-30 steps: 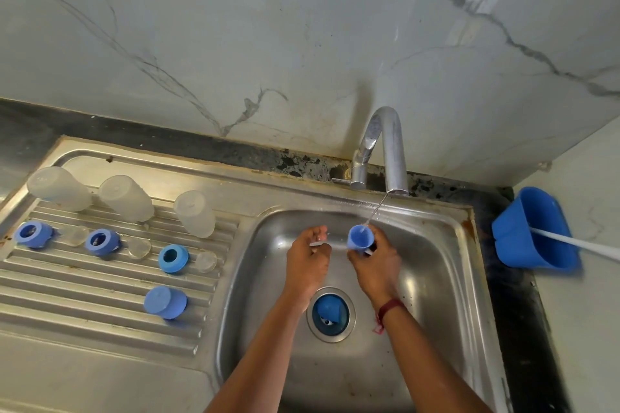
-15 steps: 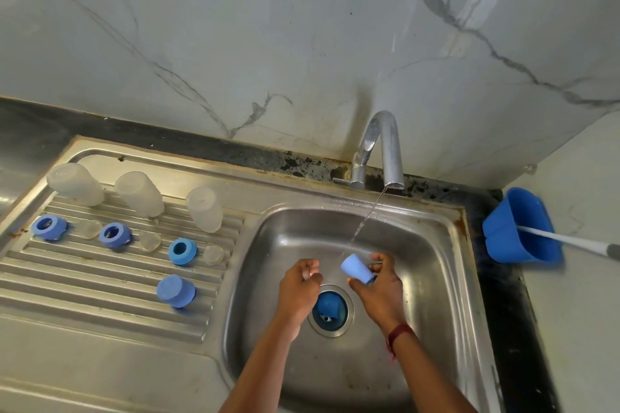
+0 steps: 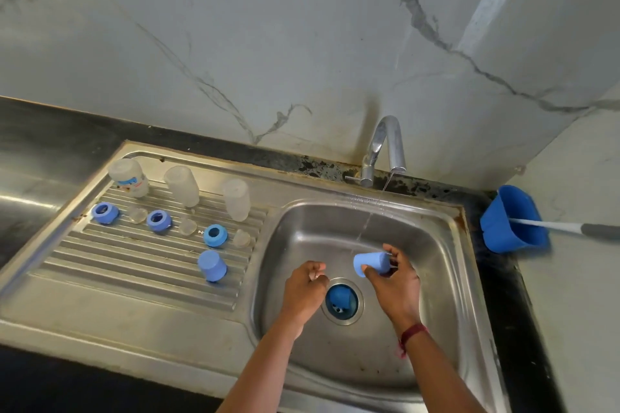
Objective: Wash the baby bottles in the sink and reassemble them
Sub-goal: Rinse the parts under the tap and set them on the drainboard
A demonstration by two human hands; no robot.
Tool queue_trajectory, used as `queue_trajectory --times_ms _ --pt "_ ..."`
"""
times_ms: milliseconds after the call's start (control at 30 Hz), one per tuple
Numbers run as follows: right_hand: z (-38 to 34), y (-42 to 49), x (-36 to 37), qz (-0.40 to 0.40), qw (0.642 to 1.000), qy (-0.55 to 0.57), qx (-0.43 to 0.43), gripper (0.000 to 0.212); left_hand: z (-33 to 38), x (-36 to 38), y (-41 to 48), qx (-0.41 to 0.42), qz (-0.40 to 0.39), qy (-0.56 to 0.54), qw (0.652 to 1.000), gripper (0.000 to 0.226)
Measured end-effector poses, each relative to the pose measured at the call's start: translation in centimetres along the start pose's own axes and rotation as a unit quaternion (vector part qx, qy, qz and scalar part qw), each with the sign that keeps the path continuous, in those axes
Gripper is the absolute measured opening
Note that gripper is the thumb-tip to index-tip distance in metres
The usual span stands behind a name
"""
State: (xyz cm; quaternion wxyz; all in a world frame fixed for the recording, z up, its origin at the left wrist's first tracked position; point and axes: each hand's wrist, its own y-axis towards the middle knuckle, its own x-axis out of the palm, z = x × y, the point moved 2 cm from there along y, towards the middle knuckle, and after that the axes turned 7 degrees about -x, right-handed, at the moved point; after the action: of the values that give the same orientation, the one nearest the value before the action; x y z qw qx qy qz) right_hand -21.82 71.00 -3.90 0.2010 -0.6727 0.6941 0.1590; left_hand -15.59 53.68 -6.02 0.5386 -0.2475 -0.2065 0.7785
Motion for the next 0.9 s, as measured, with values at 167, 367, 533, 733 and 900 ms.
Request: queue_trajectory --times_ms 167,367,533,733,900 --pt "-0.6 -2.3 0.1 0.004 1.0 0.006 -0.01 0.047 -0.4 -0.7 -1.8 0.028 0.014 0.01 0.999 0.023" --pt "-2.1 -3.7 2.4 -0.08 0.992 0.098 -0.018 0.043 0.0 -2.8 -4.6 0.019 0.033 -0.027 0.999 0.023" --pt "-4.0 -4.4 4.4 -0.15 0.978 0.134 -0.061 0.042 1.2 -5.5 -6.3 0.054 0.098 -0.022 0.994 0.023" --pt "-6.4 -4.4 4.8 -0.159 0.969 0.166 -0.092 0.047 3.0 -9.1 -7.9 0.115 0.196 -0.121 0.966 0.022" --pt "-10.6 -4.8 6.2 -0.149 0.961 0.156 -0.174 0.052 4.2 -14.0 -7.1 0.144 0.252 -0.199 0.936 0.021"
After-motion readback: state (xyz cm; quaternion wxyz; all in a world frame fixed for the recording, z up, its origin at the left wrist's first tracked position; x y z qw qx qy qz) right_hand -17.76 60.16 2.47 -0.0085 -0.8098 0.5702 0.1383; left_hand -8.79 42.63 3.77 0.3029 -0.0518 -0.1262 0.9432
